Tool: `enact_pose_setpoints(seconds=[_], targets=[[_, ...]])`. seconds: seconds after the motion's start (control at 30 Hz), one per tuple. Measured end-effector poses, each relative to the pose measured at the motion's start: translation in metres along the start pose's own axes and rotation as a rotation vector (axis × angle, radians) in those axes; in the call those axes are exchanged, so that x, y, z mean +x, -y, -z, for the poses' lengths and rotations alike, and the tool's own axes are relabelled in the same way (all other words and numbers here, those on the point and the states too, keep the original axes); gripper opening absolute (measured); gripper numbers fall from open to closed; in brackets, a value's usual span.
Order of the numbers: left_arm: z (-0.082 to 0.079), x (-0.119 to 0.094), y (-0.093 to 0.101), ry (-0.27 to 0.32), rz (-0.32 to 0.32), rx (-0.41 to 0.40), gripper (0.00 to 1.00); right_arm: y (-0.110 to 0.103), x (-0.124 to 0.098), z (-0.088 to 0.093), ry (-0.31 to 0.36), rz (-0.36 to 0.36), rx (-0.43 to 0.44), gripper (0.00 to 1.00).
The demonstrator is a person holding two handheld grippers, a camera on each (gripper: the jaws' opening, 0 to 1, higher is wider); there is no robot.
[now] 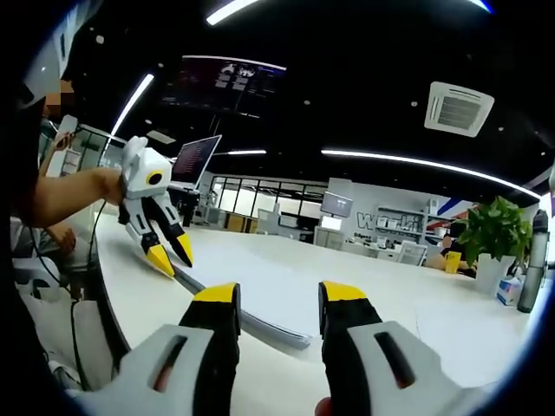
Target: Grasp the top corner of one sheet in the document stack and pull a single sheet out from the document stack, separating that one sheet from the rest and lifting it clear until the single sheet is fully removed from the stack
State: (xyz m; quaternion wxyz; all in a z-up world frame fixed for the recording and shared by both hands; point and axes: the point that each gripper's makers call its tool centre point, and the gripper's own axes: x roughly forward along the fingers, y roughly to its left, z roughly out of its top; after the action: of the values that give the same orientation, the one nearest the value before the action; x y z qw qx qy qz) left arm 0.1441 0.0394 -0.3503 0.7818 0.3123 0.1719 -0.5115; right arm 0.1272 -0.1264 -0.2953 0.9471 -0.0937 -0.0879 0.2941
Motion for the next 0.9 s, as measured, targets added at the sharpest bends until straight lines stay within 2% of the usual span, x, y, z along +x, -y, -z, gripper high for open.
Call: enact_pose_setpoints(seconds=[0.3,0.9], targets=[[0.001,0.000,-0.008,0.066,0.052,-0.129,0.18,-0.001,0.001,0.001,-0.001,-0.007,0.005,0.36],[0.001,-0.002,-0.012,0.282,0.160,-0.407,0.17,-0.002,0.001,0.001,0.005,-0.008,-0.002,0.36]])
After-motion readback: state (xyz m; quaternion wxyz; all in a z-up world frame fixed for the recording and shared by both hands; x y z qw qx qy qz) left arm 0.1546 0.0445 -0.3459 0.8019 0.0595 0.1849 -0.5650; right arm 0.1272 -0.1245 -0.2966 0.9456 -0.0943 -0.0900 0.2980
